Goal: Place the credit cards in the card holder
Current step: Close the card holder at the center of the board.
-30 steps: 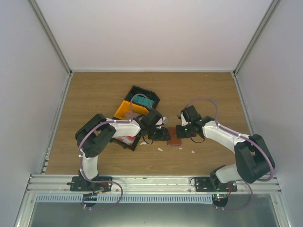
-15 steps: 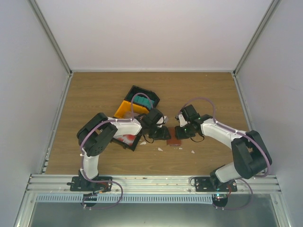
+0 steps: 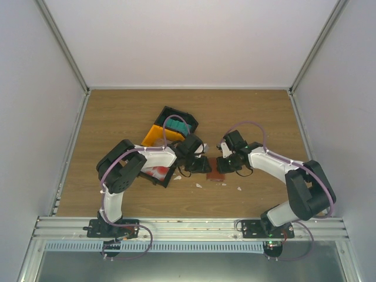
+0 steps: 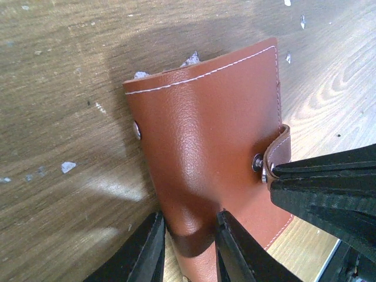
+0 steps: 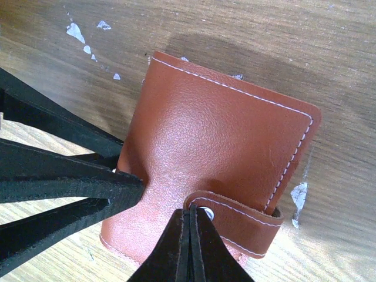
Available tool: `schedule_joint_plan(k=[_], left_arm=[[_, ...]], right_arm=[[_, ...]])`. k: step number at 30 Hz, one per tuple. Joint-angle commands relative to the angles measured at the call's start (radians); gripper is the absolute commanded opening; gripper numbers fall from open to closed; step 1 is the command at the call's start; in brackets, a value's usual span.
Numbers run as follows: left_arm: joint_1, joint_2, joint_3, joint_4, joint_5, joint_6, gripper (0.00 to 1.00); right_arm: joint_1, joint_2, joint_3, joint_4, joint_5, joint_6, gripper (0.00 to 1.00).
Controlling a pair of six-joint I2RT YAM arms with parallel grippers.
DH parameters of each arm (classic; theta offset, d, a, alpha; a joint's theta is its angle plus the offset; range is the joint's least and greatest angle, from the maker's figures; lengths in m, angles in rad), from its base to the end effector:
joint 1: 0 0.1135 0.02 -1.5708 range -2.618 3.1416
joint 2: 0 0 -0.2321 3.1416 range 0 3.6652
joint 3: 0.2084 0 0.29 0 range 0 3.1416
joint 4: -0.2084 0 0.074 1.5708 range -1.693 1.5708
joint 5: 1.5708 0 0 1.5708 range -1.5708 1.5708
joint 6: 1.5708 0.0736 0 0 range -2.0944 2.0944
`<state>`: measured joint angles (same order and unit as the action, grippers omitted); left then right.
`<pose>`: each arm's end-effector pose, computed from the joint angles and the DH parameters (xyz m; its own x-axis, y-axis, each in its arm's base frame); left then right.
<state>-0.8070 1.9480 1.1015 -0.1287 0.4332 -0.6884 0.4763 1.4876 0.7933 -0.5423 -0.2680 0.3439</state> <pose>0.2664 -0.3228 0.0400 -0.9621 0.1709 -0.2125 0.2683 0.7333 -0.6248 0.2619 0.1570 0.0724 -0.9655 -0.1322 -0.2245 -0.2058 0.9153 0.3461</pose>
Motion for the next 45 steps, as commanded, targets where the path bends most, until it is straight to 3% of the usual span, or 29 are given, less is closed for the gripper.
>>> schedule_joint_plan(k=[1,10,21,32,39,45], left_arm=[[0.003,0.075,-0.02,-0.08,-0.084,0.012,0.27],[0.003,0.081,-0.021,-0.083,-0.083,0.017,0.26],[0.003,0.079,-0.02,-0.086,-0.086,0.02,0.24],[0.002,0.079,-0.02,-0.086,-0.086,0.02,0.24],[0.002,0.081,-0.023,-0.085,-0.085,0.021,0.24],[0.002,0.081,-0.025,-0.084,-0.082,0.019,0.24]], right_arm=[[-0.005,0.041,-0.003,0.017,0.029,-0.01,0.0],[-0.005,0.086,0.025,-0.009,0.082,0.033,0.01],[-0.005,0.038,0.056,-0.025,0.108,0.064,0.17],[-0.003,0.048,0.056,-0.024,0.093,0.06,0.12],[0.028,0.071,0.065,-0.043,0.132,0.056,0.29],[0.061,0.091,0.074,-0.058,0.176,0.077,0.24]])
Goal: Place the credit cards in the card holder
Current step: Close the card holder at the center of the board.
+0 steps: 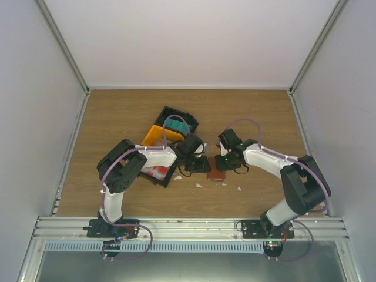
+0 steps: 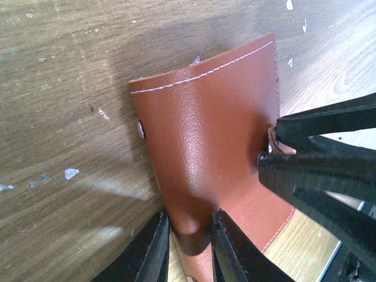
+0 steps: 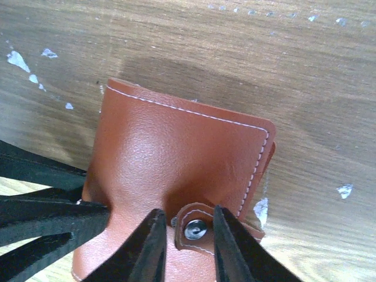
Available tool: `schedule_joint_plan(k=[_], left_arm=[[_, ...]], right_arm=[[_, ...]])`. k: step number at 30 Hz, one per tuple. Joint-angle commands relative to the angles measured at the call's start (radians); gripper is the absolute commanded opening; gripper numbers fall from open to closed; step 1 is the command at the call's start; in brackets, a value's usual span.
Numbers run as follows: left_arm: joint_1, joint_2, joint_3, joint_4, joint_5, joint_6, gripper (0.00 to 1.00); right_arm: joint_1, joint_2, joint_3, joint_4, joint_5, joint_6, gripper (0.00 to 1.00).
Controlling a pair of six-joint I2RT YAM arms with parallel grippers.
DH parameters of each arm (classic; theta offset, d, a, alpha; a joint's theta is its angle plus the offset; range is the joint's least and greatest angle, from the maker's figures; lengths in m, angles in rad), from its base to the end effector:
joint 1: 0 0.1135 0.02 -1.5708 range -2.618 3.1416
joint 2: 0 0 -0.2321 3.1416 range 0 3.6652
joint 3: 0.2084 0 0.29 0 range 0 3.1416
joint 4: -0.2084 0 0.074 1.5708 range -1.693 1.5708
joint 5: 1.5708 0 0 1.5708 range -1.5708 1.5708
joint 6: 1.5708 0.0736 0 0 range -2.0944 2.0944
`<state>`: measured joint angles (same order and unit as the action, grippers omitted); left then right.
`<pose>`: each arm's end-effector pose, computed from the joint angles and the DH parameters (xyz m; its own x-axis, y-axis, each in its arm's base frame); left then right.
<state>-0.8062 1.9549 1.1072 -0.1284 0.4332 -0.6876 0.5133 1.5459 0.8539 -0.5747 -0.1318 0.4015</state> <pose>0.2675 -0.3235 0.0390 -0.9622 0.1709 -0.2123 0.2681 0.7338 -0.6243 0.2696 0.1631 0.0705 -0.9687 -0.1013 -0.2266 -0.1548 0.9602 0.2324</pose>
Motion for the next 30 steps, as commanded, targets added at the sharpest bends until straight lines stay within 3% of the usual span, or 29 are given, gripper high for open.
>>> schedule_joint_plan(k=[1,9,30], left_arm=[[0.001,0.073,-0.03,-0.083,-0.083,0.018,0.24],[0.001,0.074,-0.03,-0.083,-0.082,0.017,0.24],[0.001,0.082,-0.029,-0.081,-0.078,0.017,0.23]], right_arm=[[0.026,0.034,0.015,-0.028,0.047,0.023,0.21],[0.028,0.007,0.029,-0.037,0.06,0.038,0.01],[0.029,-0.023,0.025,-0.036,0.006,0.025,0.01]])
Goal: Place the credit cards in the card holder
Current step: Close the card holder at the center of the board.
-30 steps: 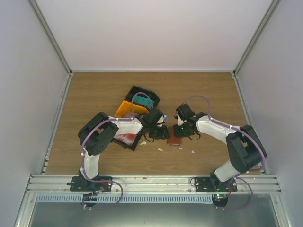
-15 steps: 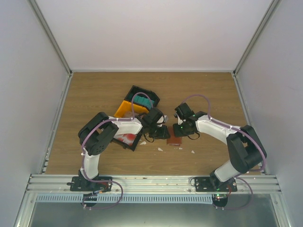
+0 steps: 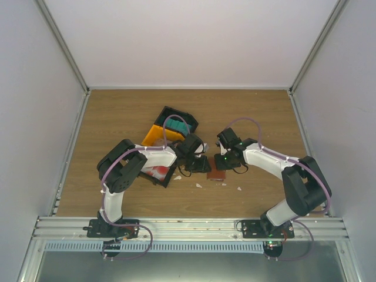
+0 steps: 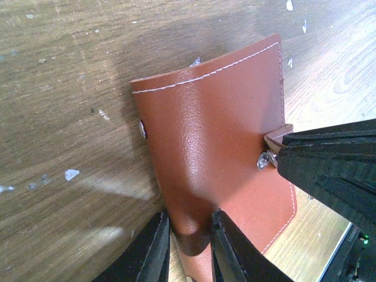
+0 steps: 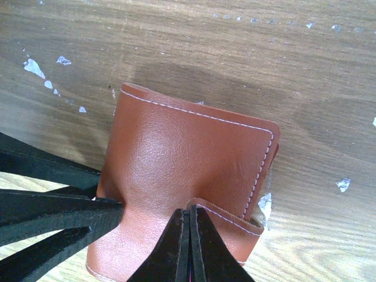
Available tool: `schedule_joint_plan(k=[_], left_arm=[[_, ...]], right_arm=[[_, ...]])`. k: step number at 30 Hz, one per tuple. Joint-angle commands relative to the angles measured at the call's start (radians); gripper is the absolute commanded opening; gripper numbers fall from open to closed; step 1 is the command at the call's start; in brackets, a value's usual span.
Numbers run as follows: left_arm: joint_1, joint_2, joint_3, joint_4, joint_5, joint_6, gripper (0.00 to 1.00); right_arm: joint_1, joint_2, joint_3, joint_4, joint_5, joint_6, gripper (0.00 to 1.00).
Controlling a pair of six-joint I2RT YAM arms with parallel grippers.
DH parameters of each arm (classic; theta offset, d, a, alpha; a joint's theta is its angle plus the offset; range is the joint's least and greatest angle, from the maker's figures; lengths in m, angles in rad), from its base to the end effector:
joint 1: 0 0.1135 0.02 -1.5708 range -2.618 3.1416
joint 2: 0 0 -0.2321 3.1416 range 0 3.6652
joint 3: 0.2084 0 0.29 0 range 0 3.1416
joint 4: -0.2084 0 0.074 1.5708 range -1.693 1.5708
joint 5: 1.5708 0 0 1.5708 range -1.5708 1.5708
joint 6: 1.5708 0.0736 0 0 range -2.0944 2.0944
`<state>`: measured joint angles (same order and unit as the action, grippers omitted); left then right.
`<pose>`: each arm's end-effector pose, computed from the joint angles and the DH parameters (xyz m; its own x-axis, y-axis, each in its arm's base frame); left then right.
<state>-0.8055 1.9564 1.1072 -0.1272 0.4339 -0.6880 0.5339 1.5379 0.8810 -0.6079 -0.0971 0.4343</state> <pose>0.2677 -0.3233 0.0386 -0.9624 0.1703 -0.2114 0.2671 0.7338 -0.6247 0.2702 0.1680 0.0793 -0.9683 -0.0859 -0.2344 -0.1369 0.9679 0.2106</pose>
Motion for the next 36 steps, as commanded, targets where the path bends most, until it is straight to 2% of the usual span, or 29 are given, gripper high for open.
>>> schedule_joint_plan(k=[1,22,36], left_arm=[[0.0,0.08,-0.029,-0.083,-0.078,0.018,0.23],[0.0,0.082,-0.027,-0.082,-0.077,0.02,0.23],[0.002,0.087,-0.029,-0.069,-0.065,0.014,0.2]], right_arm=[[0.01,-0.013,-0.004,-0.001,-0.032,-0.008,0.01],[0.044,0.103,-0.017,-0.018,-0.03,-0.017,0.01],[0.113,0.199,-0.01,-0.058,0.005,0.068,0.01]])
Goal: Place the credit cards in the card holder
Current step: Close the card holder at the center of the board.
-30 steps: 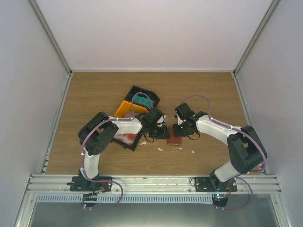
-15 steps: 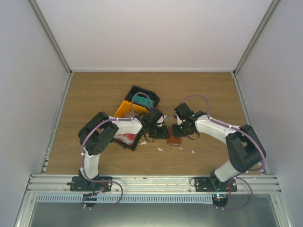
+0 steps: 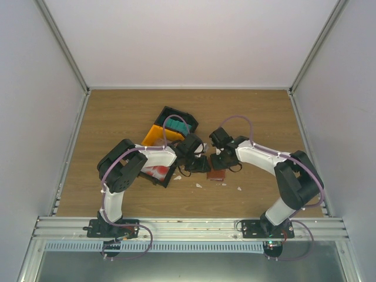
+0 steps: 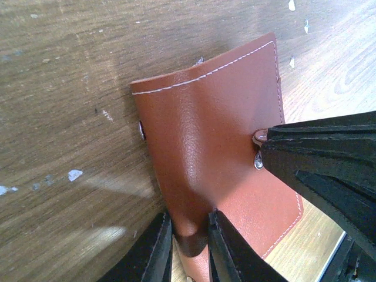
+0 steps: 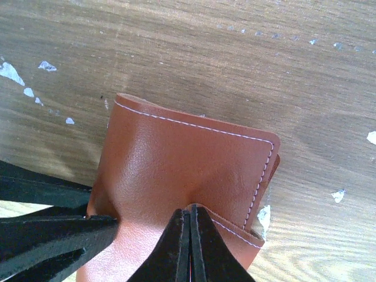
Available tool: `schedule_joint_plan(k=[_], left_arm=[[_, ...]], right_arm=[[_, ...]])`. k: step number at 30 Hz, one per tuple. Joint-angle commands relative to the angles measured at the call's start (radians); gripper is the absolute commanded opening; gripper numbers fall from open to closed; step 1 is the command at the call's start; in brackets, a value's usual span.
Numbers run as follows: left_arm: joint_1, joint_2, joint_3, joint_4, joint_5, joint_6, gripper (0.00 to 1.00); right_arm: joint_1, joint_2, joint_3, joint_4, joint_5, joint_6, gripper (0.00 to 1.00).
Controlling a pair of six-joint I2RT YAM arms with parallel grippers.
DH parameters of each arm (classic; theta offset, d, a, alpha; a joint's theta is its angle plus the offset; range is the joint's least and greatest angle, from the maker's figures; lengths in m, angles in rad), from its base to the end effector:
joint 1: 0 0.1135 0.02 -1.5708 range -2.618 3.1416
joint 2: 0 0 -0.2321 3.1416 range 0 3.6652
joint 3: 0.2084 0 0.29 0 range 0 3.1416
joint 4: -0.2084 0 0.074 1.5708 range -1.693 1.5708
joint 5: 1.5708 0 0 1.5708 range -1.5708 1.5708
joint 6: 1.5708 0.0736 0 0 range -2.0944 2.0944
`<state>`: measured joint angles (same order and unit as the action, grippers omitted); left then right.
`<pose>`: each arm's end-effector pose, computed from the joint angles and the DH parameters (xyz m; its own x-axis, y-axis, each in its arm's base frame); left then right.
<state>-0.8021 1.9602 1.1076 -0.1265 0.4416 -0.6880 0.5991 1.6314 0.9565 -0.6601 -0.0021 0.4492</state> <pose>0.2682 -0.3226 0.0374 -0.9636 0.1706 -0.2056 0.2637 0.7320 -0.6282 0.2704 0.1848 0.0712 -0.9684 -0.1354 -0.2096 -0.1596 0.9818 0.1033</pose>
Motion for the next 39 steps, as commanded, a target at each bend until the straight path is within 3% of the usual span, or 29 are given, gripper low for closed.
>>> schedule_joint_plan(k=[1,13,20,27,39], left_arm=[[-0.002,0.083,-0.031,-0.067,-0.071,0.012,0.2],[0.001,0.083,-0.027,-0.061,-0.063,0.004,0.19],[0.002,0.082,-0.029,-0.06,-0.062,0.006,0.19],[0.002,0.079,-0.029,-0.059,-0.055,0.007,0.2],[0.002,0.078,-0.029,-0.052,-0.047,0.01,0.2]], right_arm=[[0.05,0.103,-0.097,0.0,-0.094,0.068,0.01],[0.076,0.025,-0.278,0.087,-0.112,0.226,0.01],[0.073,-0.052,-0.222,0.115,-0.079,0.23,0.01],[0.071,-0.138,-0.094,0.142,-0.056,0.204,0.17],[0.024,-0.277,-0.151,0.072,0.06,0.332,0.23]])
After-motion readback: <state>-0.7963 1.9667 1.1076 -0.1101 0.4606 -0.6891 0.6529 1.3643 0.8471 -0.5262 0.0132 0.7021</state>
